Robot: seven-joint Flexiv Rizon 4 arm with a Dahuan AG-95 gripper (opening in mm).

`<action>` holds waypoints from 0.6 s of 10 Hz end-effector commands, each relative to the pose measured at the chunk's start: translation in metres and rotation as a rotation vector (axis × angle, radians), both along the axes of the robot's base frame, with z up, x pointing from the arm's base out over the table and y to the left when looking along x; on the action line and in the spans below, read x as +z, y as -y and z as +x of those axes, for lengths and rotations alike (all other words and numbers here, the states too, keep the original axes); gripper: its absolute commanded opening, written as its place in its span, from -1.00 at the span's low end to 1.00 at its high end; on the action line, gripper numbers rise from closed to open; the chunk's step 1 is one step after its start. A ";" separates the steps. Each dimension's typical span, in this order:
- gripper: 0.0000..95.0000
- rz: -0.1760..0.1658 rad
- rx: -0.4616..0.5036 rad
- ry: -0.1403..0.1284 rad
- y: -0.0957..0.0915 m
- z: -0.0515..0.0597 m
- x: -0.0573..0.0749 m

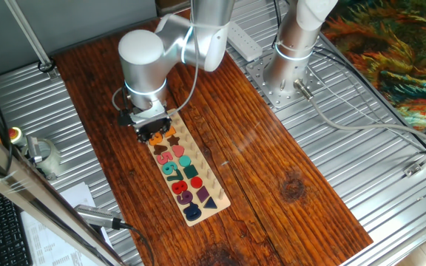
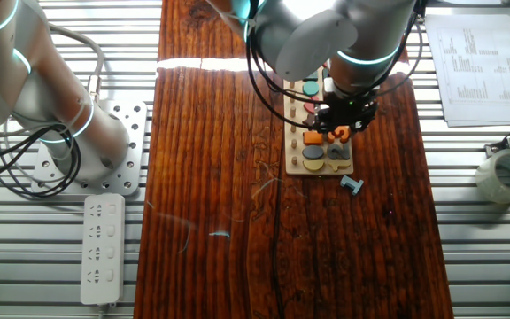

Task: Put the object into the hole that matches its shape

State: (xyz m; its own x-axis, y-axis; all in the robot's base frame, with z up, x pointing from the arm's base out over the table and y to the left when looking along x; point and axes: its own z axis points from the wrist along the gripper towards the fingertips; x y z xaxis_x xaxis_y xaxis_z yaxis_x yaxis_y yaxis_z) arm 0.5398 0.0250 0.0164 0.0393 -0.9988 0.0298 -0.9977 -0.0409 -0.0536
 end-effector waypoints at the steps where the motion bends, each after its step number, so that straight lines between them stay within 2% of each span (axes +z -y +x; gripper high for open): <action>1: -1.00 -0.010 -0.009 -0.011 0.000 0.000 -0.001; 6: -1.00 -0.020 0.035 -0.009 0.000 0.000 -0.001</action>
State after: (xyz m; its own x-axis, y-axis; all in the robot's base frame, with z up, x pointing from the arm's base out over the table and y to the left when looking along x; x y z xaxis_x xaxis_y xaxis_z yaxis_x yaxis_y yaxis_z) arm 0.5394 0.0249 0.0168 0.0734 -0.9962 0.0466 -0.9960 -0.0756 -0.0484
